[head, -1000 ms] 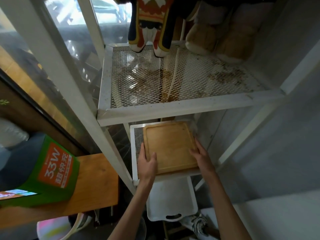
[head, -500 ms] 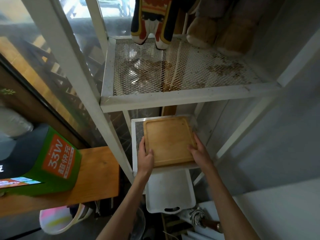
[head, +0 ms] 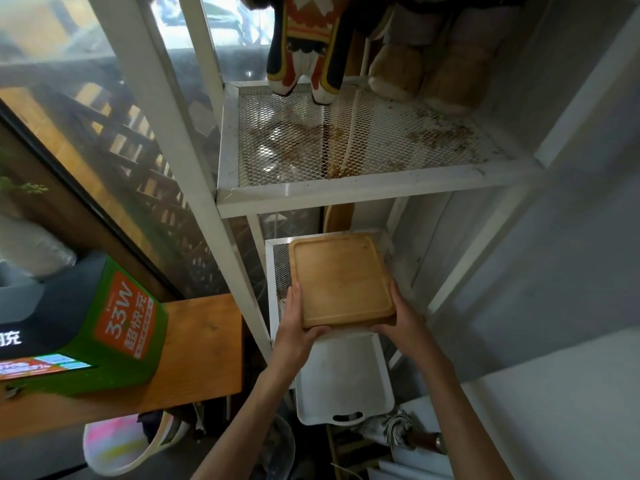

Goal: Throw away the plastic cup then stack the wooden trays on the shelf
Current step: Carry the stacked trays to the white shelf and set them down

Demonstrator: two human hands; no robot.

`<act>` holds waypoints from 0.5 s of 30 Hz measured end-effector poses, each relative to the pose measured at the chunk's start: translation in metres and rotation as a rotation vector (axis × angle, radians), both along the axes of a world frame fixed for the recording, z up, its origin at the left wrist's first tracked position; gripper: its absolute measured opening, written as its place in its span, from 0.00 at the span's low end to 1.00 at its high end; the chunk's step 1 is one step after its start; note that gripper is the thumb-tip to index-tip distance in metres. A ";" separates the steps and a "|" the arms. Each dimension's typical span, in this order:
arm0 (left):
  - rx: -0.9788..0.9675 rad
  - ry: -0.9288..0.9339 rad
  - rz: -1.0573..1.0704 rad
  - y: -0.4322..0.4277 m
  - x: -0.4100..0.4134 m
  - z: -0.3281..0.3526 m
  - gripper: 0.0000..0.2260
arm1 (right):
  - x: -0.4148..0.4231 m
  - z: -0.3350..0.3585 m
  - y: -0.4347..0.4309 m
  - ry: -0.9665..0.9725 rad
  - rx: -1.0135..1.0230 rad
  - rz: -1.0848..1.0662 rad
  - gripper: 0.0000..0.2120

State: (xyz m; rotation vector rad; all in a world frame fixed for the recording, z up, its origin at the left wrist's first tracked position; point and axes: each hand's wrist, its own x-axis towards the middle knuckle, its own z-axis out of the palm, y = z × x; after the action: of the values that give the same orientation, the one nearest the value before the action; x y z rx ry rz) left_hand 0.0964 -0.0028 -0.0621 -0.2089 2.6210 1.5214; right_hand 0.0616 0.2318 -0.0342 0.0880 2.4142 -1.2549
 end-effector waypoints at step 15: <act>-0.091 0.054 -0.101 -0.007 -0.006 0.006 0.48 | -0.009 0.001 -0.004 0.071 0.144 0.024 0.54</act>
State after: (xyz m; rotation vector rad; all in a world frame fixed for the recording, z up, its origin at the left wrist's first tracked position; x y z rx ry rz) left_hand 0.0908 -0.0098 -0.0557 -0.0424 2.6995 1.3970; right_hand 0.0525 0.2276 -0.0335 0.0562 2.5571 -1.0892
